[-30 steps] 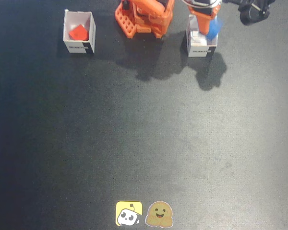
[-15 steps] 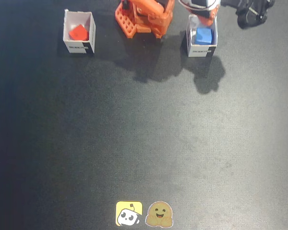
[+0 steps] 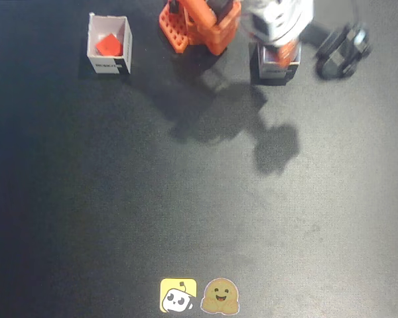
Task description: Put the red cube in the right box and the blue cube in the left box.
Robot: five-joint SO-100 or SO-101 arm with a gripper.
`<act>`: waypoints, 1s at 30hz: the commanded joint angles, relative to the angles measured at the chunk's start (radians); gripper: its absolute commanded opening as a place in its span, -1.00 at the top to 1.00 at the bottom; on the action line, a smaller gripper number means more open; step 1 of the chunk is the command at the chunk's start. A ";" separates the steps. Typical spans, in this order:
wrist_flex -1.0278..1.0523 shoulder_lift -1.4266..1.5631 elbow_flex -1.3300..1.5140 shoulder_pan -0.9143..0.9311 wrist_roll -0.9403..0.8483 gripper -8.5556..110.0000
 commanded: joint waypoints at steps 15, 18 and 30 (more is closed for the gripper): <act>-0.172 0.150 0.112 0.747 -0.227 0.86; -0.229 0.164 0.161 0.764 -0.222 0.86; -0.532 0.118 0.373 0.756 -0.181 0.86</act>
